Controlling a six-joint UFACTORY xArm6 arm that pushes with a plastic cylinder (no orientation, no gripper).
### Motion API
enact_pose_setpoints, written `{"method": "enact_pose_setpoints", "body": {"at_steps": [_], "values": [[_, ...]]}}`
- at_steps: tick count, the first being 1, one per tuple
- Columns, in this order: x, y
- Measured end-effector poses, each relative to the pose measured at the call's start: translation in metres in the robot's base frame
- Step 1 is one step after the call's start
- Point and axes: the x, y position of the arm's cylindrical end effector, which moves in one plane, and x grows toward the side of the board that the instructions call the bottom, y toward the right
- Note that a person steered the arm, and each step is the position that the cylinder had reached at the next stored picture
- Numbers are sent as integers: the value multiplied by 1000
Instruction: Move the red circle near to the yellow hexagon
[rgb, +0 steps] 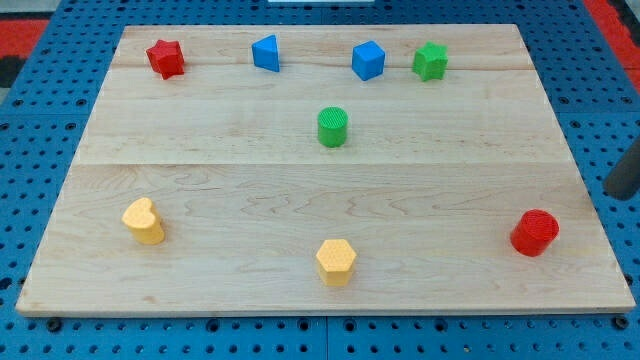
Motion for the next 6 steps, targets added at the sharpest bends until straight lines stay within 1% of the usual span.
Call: {"method": "enact_pose_setpoints", "body": {"at_steps": [1,2,3,4,5,6], "values": [[21,-22],[23,-93],[35,-35],[47,-22],[65,-115],[43,-245]]}}
